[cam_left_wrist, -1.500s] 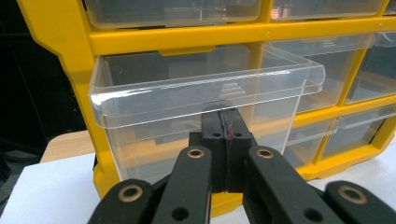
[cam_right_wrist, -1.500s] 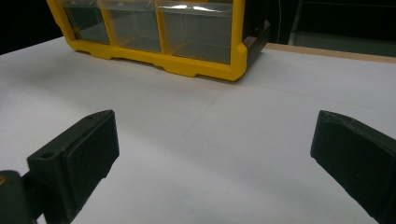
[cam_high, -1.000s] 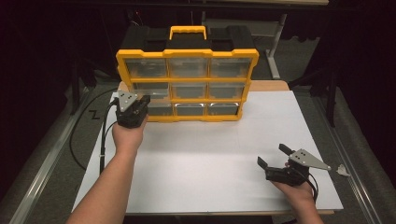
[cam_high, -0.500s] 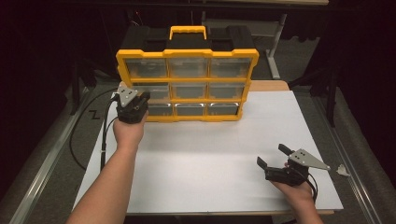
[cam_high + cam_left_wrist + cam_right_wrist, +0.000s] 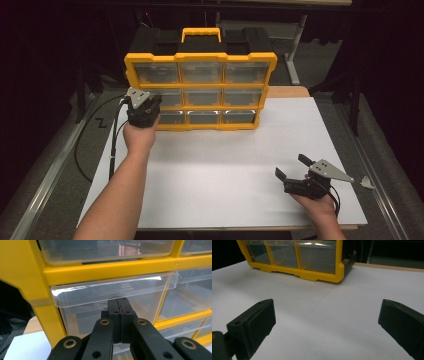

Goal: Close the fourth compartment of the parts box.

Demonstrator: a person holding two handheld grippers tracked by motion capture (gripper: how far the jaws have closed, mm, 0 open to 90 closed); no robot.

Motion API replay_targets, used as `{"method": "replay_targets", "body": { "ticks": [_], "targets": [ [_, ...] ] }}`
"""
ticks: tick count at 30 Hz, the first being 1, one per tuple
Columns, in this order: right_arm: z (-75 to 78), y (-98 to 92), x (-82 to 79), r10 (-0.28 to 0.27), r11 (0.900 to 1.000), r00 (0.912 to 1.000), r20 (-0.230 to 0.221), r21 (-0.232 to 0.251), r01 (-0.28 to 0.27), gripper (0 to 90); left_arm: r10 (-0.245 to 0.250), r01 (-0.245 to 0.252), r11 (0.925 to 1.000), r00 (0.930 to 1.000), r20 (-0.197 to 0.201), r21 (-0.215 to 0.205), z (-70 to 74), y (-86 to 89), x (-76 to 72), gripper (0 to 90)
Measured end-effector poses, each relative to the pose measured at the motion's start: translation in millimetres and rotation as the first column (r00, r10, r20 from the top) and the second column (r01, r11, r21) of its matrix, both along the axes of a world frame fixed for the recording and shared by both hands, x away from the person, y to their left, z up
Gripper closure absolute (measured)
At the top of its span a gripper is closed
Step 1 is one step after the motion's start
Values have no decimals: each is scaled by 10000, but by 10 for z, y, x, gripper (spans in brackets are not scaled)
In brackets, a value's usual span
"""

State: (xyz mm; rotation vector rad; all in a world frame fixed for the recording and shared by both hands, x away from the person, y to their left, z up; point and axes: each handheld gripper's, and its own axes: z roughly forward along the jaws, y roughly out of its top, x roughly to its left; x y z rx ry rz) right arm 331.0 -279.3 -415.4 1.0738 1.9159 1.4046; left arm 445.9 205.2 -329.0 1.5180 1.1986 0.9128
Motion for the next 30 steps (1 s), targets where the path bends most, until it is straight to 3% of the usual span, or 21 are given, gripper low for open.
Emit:
{"method": "replay_targets", "body": {
  "ticks": [17,30],
  "targets": [
    [-4,-4,6,15,10000,10000,-14,14,-15,24,78,-75,9996,9999,-89,262,18,-9,66,898],
    [-4,-3,7,7,10000,10000,-11,21,-7,24,-442,443,9989,9990,-58,141,19,-27,-30,896]
  ]
}}
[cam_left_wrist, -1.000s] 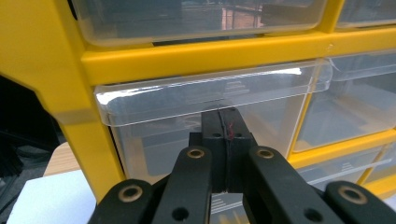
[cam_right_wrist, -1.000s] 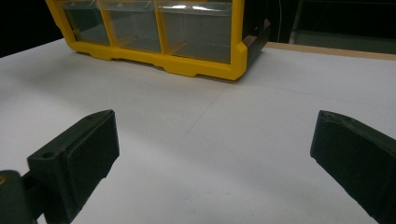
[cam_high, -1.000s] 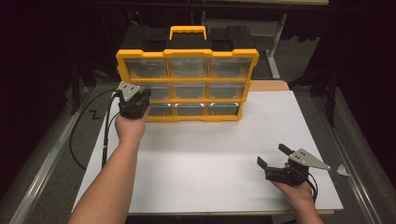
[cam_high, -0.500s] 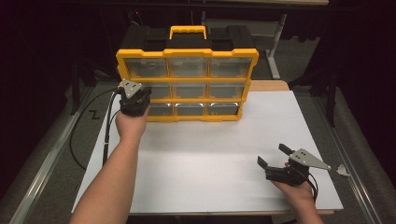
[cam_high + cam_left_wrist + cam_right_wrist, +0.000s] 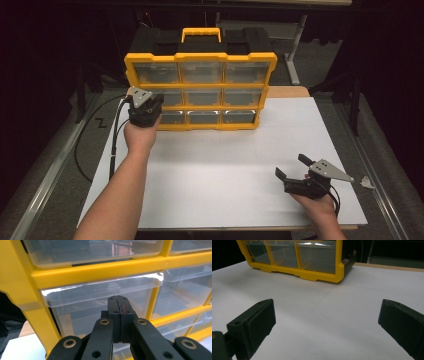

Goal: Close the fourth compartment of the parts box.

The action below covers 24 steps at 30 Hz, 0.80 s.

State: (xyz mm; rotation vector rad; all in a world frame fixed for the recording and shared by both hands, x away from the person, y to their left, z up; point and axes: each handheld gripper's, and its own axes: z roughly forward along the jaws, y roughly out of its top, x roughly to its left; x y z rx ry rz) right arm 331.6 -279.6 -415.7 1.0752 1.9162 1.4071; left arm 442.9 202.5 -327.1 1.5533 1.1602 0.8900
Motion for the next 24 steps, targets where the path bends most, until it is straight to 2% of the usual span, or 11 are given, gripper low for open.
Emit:
{"method": "replay_targets", "body": {
  "ticks": [8,14,21,24],
  "targets": [
    [3,8,-4,27,10000,10000,18,-49,-27,24,-320,322,9994,9994,148,-158,-74,23,-199,882],
    [0,23,-6,73,9999,10000,24,-101,-72,24,-493,494,9984,9988,26,-285,-239,100,-377,866],
    [-3,44,-13,88,9998,10000,-17,-149,-89,24,-900,898,9959,9959,-115,-116,-422,159,-608,846],
    [-4,50,-15,98,9998,9999,-23,-160,-99,24,-1031,1025,9943,9945,-207,-303,-504,195,-706,843]
  ]
}}
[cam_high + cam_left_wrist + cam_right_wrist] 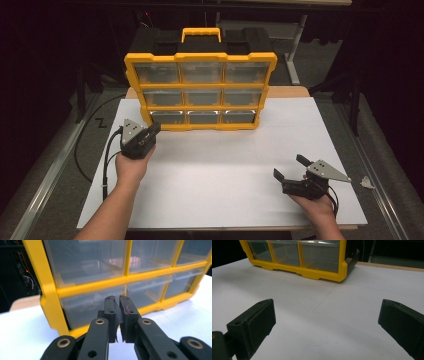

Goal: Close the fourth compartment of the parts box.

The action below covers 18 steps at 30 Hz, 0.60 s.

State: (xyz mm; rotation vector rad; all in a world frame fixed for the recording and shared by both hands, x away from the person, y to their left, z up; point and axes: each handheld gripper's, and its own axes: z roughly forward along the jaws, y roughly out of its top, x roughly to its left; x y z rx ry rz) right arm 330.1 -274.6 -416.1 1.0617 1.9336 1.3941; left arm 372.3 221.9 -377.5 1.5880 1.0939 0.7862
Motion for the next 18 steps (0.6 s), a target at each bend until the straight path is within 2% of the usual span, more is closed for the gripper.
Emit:
{"method": "replay_targets", "body": {
  "ticks": [3,9,13,16,18],
  "targets": [
    [0,0,-5,-19,10000,10000,-2,-20,19,24,-136,136,9999,9999,-45,80,-72,28,-113,837],
    [-8,11,-9,-15,10000,10000,-26,-48,15,24,-332,331,9994,9994,-99,-111,-179,114,-350,835],
    [-14,30,-13,26,9999,10000,-27,-120,-26,24,-436,437,9990,9990,33,-110,-216,171,-504,831],
    [-21,45,-10,55,9999,10000,-64,-154,-56,25,-495,497,9983,9988,70,-306,-264,212,-621,825],
    [-31,57,-7,64,9999,9999,-122,-158,-66,25,-509,513,9986,9984,245,-139,-325,221,-709,810]
  ]
}}
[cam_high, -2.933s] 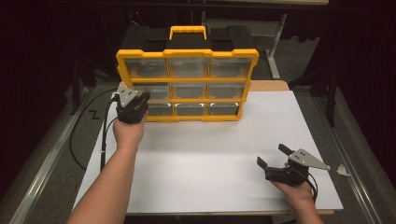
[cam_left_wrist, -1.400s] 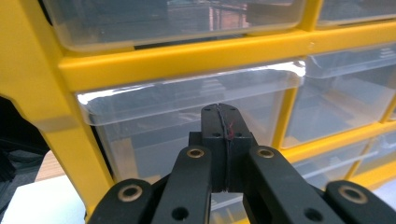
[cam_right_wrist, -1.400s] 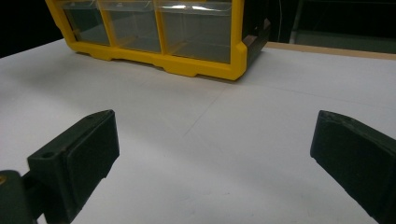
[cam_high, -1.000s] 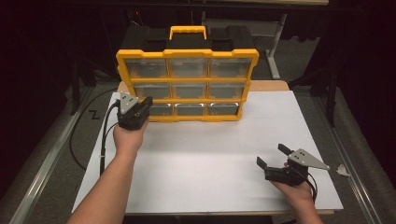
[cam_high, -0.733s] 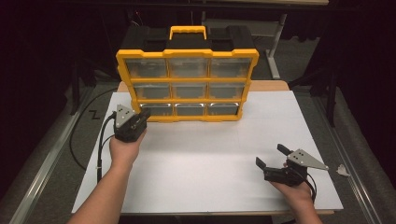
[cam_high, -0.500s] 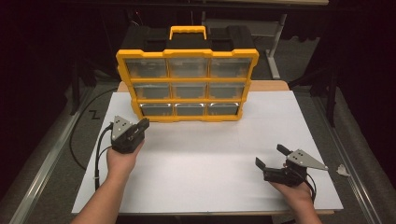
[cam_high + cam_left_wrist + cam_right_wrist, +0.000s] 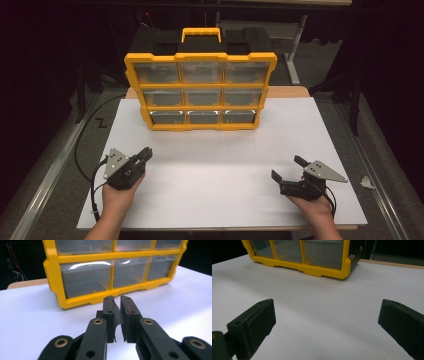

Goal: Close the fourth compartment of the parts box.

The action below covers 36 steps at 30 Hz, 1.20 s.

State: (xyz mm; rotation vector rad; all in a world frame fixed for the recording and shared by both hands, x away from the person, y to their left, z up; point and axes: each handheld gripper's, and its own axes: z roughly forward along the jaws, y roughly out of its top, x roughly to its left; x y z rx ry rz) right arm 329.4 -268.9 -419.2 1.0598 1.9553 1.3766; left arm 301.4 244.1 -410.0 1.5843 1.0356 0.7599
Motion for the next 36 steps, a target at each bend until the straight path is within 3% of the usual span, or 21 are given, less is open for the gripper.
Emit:
{"method": "replay_targets", "body": {
  "ticks": [2,5,8,12,15,17,20,24,26,30,34,36],
  "targets": [
    [-10,10,10,4,10000,10000,-18,-48,-4,25,-56,53,9996,9999,-116,-273,-55,29,-59,809],
    [-18,21,24,-2,9999,10000,-40,-112,1,26,-116,116,9999,9999,-60,95,-62,35,-87,796],
    [-19,27,20,2,9998,10000,-46,-193,-3,26,-124,119,9998,9996,-268,-181,-93,45,-71,759],
    [-12,20,2,-13,9998,10000,-44,-178,13,26,-200,202,9998,9996,-213,61,-113,30,-62,681],
    [-14,12,2,-46,9998,10000,-37,-183,45,26,-235,233,9997,9995,-186,-93,-116,39,-55,626],
    [-20,7,6,-79,9998,10000,-46,-202,78,26,-219,217,9997,9996,-178,-145,-118,42,-52,574],
    [-34,0,12,-111,9998,9998,-139,-195,108,26,-619,613,9965,9980,-84,-563,-125,59,-42,467],
    [-33,-1,9,-136,9997,9998,-133,-195,134,26,-746,745,9971,9972,-107,-119,-146,14,-38,349],
    [-29,1,8,-132,9997,9999,-103,-207,130,26,-788,787,9968,9968,-132,-100,-151,6,-32,302],
    [-26,1,3,-81,9998,9999,-68,-209,79,26,-477,478,9989,9983,-320,14,-152,1,-7,146],
    [-14,-7,-5,-54,9998,10000,18,-172,54,26,-448,436,9986,9983,-374,-313,-137,30,9,6],
    [-9,-12,-6,-48,9998,10000,51,-168,49,26,-611,597,9972,9976,-331,-442,-130,47,8,0]
  ]
}}
